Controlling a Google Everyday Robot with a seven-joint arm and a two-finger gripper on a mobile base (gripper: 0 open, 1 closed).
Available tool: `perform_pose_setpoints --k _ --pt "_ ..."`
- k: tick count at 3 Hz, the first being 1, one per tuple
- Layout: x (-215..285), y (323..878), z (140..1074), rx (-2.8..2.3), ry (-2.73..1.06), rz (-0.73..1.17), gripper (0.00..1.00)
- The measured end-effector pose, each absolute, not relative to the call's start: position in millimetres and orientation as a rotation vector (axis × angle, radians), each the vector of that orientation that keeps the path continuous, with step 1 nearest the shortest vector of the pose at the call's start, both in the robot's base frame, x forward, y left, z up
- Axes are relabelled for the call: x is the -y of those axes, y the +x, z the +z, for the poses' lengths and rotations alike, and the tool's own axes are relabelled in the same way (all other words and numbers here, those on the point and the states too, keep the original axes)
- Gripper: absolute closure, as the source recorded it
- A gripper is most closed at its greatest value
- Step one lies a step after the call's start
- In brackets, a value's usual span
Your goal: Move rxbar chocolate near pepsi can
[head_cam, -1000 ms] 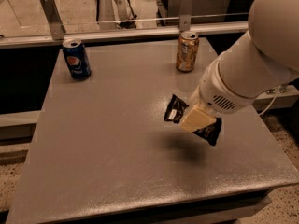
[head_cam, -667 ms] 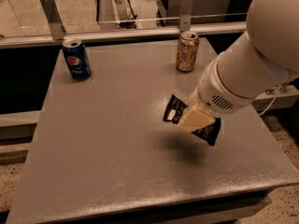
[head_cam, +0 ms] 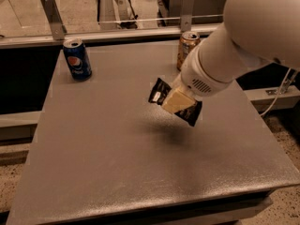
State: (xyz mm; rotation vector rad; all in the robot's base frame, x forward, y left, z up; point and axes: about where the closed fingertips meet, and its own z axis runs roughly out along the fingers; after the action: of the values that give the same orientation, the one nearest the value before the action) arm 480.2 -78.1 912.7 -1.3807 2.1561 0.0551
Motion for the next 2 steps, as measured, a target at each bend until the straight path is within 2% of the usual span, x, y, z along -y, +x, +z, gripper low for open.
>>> perform_pose_setpoints --k 2 --pt "-10.8 593.1 912.2 -2.004 -1.388 0.132 1.0"
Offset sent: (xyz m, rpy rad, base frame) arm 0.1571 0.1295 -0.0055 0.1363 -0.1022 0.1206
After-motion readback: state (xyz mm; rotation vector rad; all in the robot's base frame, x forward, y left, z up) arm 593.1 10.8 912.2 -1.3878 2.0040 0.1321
